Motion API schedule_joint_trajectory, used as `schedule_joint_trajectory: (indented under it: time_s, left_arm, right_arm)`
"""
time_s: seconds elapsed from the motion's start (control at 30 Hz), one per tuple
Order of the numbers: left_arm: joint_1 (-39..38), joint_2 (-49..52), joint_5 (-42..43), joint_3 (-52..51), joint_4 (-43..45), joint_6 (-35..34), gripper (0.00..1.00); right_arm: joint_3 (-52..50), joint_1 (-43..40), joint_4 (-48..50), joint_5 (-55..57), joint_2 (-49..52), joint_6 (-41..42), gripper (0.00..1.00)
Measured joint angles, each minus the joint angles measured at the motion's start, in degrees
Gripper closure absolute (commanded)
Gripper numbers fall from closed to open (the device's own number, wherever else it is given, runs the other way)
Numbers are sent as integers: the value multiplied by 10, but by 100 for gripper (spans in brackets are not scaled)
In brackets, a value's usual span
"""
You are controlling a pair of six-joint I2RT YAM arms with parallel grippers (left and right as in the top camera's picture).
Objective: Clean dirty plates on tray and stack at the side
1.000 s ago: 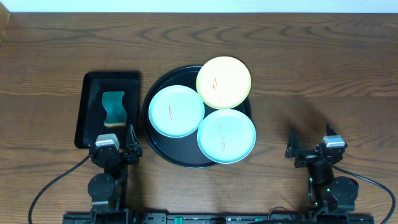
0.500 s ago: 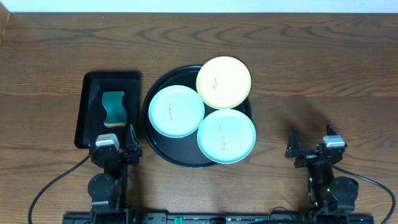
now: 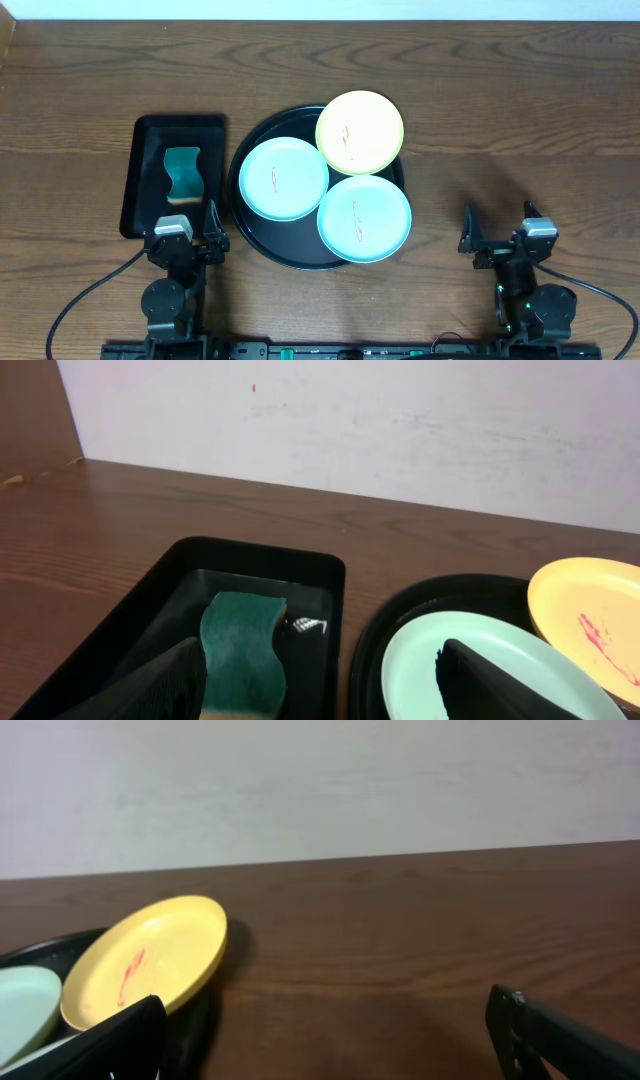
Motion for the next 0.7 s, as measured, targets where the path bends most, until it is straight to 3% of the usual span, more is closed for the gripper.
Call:
schedule_joint_trajectory:
  time_s: [0.37,0.53,0.7]
  left_arm:
    - [0,64,2,57,-23,0,26]
    - [0,169,2,163,-38,0,26]
    - [0,303,4,309,-111,0,26]
  right_arm:
    - [24,0,65,-10,6,14,1]
    - [101,0,71,-8,47,14,1]
    - [194,0,67,-9,144,14,1]
